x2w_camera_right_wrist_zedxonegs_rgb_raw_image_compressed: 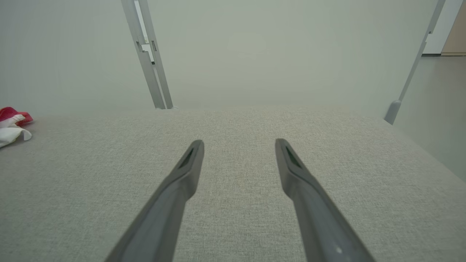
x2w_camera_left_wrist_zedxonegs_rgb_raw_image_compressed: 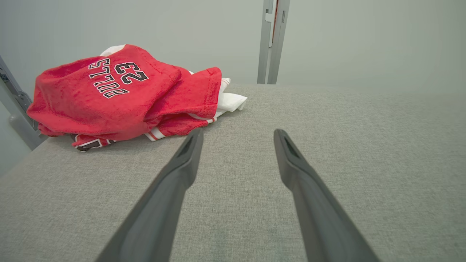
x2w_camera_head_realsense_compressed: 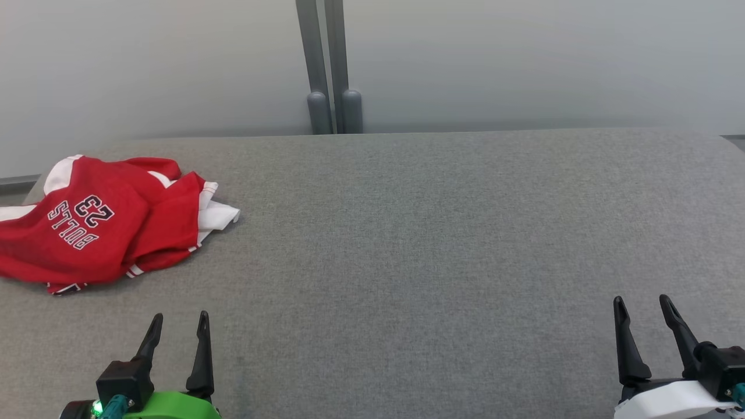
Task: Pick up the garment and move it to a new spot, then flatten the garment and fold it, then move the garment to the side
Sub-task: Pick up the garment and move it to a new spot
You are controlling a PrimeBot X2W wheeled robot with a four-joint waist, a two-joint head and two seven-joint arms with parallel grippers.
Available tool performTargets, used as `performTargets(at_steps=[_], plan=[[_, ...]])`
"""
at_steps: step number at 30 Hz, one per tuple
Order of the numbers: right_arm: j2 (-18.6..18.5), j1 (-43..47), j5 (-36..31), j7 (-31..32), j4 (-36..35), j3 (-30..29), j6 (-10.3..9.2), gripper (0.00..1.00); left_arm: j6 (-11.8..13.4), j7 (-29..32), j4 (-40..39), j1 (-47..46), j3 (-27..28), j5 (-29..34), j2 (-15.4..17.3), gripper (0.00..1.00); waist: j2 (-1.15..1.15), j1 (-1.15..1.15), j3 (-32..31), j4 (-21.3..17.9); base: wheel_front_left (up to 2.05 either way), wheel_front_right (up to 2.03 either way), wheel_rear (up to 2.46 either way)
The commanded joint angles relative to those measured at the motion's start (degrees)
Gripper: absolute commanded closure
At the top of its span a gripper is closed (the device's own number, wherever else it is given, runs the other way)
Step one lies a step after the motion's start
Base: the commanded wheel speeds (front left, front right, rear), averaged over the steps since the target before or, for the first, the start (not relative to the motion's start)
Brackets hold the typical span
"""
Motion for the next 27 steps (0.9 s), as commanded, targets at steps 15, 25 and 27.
performTargets(at_steps=[15, 25, 27], plan=[[0.53, -0.03, -0.78, -0.24, -0.82, 4.15, 0.02, 0.0, -0.13, -0.02, -0.39, 1.92, 3.26, 0.6, 0.88, 0.0, 0.0, 0.0, -2.91, 22.65, 0.0, 0.0, 0.0], [-0.8, -4.03, -0.31, -0.24, 1.31, 8.55, 0.01, 0.0, 0.12, -0.03, -3.71, 3.69, 7.1, 0.44, -0.18, 0.0, 0.0, 0.0, -1.66, 23.75, 0.0, 0.0, 0.0], [-0.63, -3.18, -0.15, -0.24, 1.28, 8.01, 0.01, 0.0, 0.08, -0.02, -3.52, 3.54, 7.05, 0.76, -0.27, 0.0, 0.0, 0.0, -1.72, 23.66, 0.0, 0.0, 0.0]])
